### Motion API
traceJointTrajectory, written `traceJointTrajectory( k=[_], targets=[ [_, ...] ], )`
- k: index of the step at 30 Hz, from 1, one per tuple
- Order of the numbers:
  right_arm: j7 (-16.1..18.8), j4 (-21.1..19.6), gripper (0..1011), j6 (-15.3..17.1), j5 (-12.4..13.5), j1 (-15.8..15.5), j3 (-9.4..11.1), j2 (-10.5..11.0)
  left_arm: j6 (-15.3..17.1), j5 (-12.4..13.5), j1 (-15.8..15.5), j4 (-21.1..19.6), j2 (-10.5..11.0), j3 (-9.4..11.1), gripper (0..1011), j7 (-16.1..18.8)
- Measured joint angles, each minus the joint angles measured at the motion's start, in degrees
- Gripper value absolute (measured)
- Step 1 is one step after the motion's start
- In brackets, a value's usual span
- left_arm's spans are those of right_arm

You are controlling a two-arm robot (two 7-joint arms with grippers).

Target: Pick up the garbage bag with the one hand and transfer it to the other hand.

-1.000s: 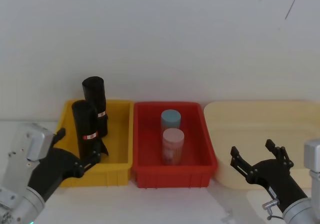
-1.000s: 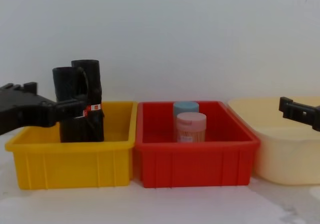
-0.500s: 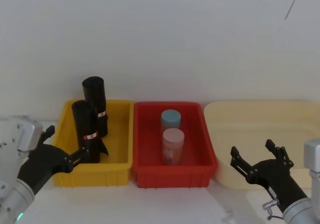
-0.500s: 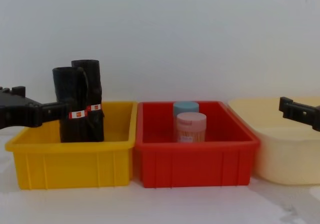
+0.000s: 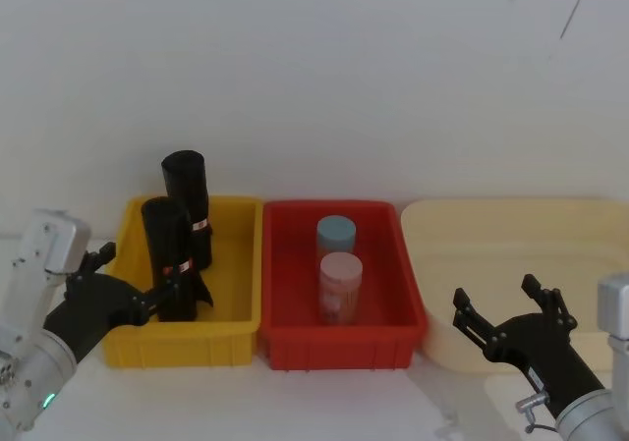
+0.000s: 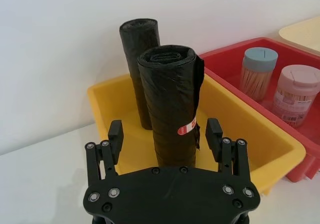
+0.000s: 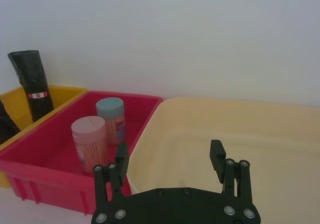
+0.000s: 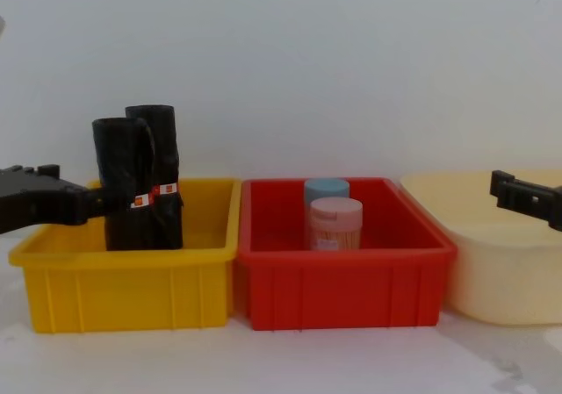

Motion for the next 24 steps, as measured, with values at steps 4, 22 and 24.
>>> traceJointTrajectory(
  k=[4,22,24],
  targets=[
    [0.0,0.0,999,0.0,0.0,0.0,0.0,0.0,0.11,-0.08,-1.92,2.33,-0.79,0.53,1001,-1.1],
    [0.0,0.0,999,0.0,0.0,0.0,0.0,0.0,-0.63,0.74,-12.79,15.76,-5.2,3.51,1001,-6.14],
    [0.0,0.0,999,0.0,0.0,0.0,0.0,0.0,-0.7,0.77,-13.61,16.82,-5.51,3.77,1001,-6.68]
  ],
)
